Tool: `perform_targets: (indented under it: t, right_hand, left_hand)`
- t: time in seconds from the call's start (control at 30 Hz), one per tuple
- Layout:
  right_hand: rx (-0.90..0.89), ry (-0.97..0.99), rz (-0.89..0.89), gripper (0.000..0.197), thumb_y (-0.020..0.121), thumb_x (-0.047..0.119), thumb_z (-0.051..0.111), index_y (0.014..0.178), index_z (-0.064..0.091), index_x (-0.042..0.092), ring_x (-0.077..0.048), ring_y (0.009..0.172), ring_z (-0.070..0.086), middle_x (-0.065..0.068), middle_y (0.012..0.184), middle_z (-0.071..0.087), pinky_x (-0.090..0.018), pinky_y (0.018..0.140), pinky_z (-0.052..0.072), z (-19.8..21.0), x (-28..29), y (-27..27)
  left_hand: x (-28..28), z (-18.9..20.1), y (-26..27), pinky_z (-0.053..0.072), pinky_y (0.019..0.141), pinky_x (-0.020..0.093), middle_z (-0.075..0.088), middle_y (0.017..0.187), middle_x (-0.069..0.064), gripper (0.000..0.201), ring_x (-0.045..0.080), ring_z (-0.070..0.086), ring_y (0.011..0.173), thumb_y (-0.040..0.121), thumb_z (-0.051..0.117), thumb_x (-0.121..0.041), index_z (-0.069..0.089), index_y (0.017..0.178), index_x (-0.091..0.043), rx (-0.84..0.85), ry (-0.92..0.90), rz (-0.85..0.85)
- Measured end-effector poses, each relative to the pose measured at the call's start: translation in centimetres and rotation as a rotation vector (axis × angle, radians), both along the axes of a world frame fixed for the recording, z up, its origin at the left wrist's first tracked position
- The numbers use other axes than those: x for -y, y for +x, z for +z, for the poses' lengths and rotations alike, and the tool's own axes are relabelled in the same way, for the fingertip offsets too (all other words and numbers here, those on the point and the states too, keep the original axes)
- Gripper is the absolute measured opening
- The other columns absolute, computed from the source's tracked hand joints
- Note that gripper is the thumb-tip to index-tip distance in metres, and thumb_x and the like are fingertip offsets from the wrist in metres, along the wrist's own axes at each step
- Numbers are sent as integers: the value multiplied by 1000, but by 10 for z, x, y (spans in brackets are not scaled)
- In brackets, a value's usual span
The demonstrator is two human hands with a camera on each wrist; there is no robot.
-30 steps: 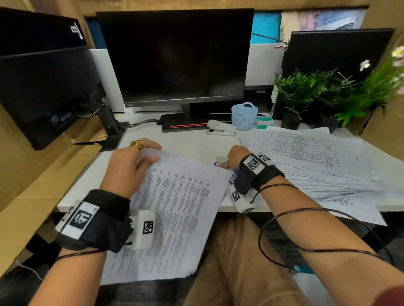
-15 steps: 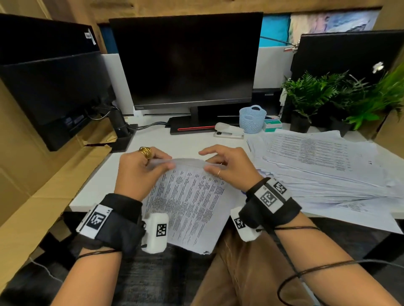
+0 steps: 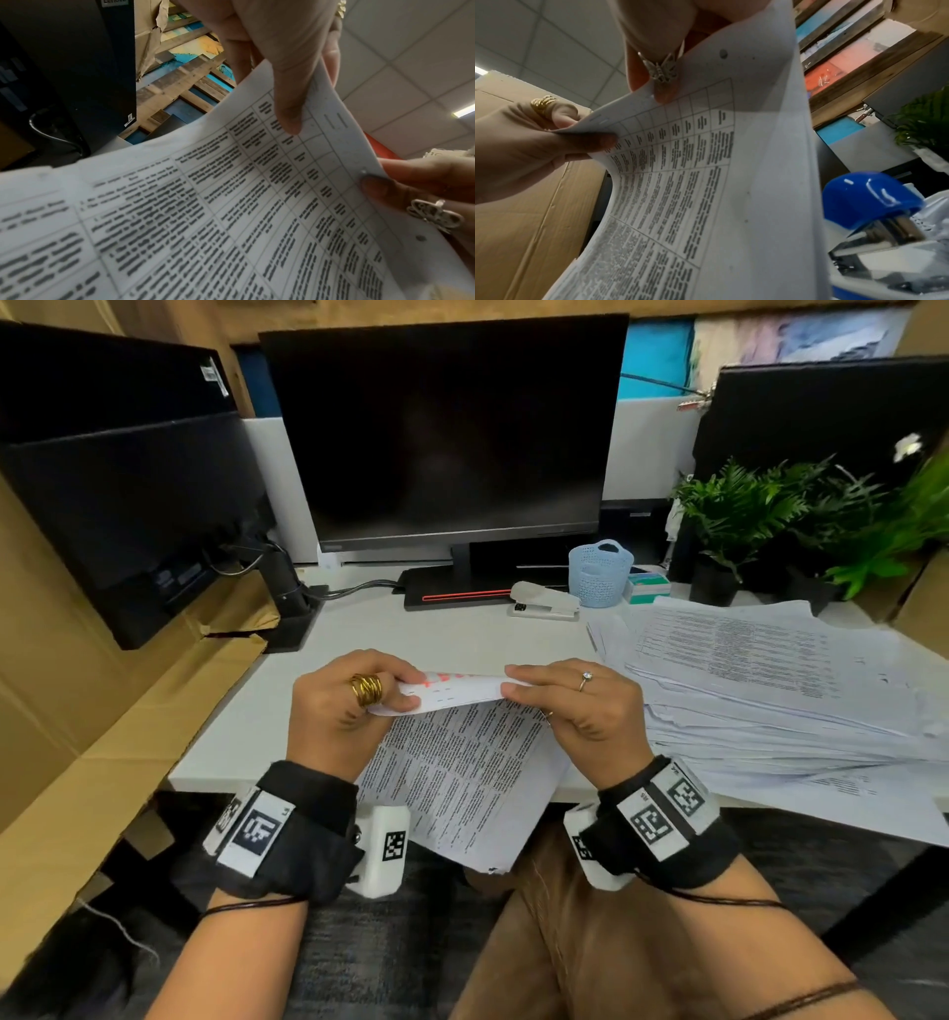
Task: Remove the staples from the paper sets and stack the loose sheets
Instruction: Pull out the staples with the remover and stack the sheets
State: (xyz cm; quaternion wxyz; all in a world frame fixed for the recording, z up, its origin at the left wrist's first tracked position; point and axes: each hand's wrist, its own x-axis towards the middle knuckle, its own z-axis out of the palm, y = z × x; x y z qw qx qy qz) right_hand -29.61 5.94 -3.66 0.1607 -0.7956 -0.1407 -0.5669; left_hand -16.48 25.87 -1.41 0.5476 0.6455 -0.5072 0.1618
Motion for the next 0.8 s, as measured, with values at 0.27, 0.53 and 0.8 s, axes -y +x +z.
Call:
perform_targets:
  t: [0.27, 0.53, 0.8]
  right_hand:
    - [-19, -3, -32, 27, 88, 1, 49, 89, 76, 9, -18, 83, 70, -4, 95, 73, -35, 66, 57, 6, 15, -23]
    - [-471, -60, -365, 33, 78, 28, 65, 111, 62, 30, -13, 70, 68, 11, 83, 72, -29, 52, 52, 31, 36, -85]
    - [-821, 55, -469, 61, 63, -7, 47, 104, 72, 31, -27, 76, 69, -1, 83, 74, -37, 56, 54, -1, 93, -163]
  left_hand:
    - [19, -5, -17, 57, 70, 33, 68, 89, -22, 24, 14, 67, 85, 72, 71, -2, 69, 85, -21, -21, -47, -59]
    - [70, -6, -56, 53, 72, 18, 69, 83, -2, 24, 10, 67, 78, 65, 76, 12, 70, 71, -11, 39, -136, -178]
    - [157, -15, -103, 47, 81, 17, 67, 91, -5, 17, 5, 60, 86, 75, 72, -9, 71, 92, -13, 101, 121, -210]
